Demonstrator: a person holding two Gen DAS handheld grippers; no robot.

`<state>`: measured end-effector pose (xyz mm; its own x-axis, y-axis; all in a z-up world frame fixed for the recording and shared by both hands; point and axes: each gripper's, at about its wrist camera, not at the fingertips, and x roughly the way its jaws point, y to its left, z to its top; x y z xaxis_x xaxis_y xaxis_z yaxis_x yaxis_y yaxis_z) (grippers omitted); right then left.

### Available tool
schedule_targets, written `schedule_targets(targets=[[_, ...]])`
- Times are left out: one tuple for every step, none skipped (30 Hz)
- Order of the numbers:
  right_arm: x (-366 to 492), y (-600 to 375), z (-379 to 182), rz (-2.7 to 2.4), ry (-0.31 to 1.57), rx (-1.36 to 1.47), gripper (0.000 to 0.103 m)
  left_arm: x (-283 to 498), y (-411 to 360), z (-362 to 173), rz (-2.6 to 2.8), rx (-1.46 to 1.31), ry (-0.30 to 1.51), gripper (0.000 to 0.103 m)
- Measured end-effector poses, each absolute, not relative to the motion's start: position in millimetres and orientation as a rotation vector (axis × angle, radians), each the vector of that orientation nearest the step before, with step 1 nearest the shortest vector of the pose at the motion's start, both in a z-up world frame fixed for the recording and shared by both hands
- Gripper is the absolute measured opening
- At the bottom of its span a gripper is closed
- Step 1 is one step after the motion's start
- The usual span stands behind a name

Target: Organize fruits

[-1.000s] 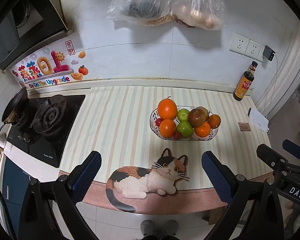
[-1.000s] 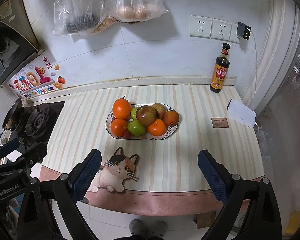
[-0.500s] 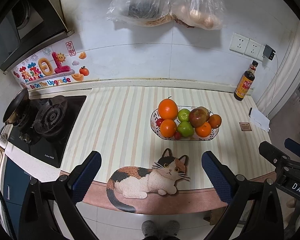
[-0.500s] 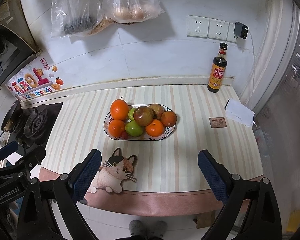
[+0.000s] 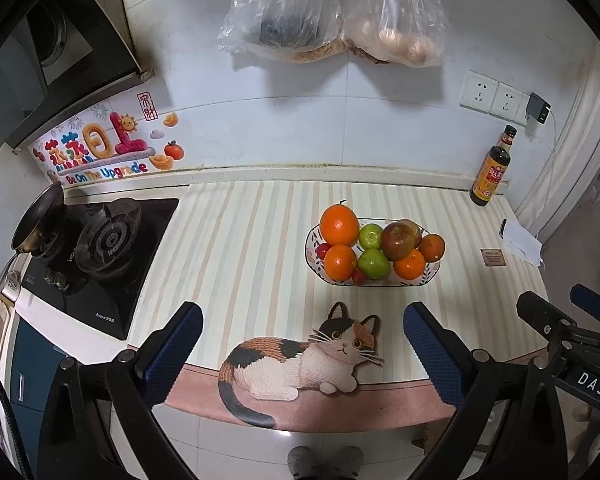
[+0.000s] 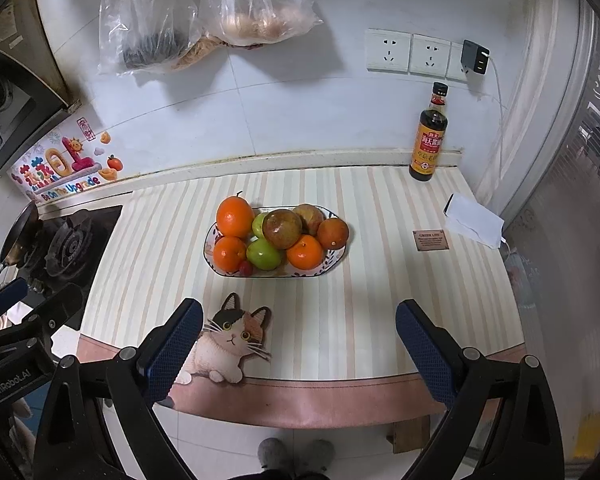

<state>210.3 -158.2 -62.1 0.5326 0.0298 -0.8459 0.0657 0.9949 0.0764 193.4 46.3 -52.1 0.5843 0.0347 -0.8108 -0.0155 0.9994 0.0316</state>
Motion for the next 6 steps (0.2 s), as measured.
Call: schedule_targets(targets=[[209.6, -158.5, -61.5, -0.022, 1.009, 0.105, 0.099, 192.7, 46.5, -51.4, 0.03, 0.022, 0.944, 0.103], [210.0, -158.8, -61.1, -0.021, 1.008, 0.105, 0.099, 192.3, 46.2, -50.9, 0.03, 0.022, 0.942, 0.103], [209.1, -158.7, -60.4, -0.022, 1.006, 0.105, 0.099, 191.9, 45.9, -50.3, 0.031, 0.022, 0.939, 0.103], [208.8, -158.7, -60.1, -0.022, 1.006, 0.104, 0.099, 191.1, 46.1, -49.5, 0.03, 0.022, 0.935, 0.103], [209.1, -158.9, -60.1, -0.021, 1.006, 0.104, 0.099, 190.5, 46.2, -48.9, 0.029, 0.02, 0.933, 0.103], [208.6, -159.1, -59.6, -0.022, 1.006, 0.104, 0.099, 190.2, 46.1, -48.0, 0.027, 0.019, 0.931, 0.103]])
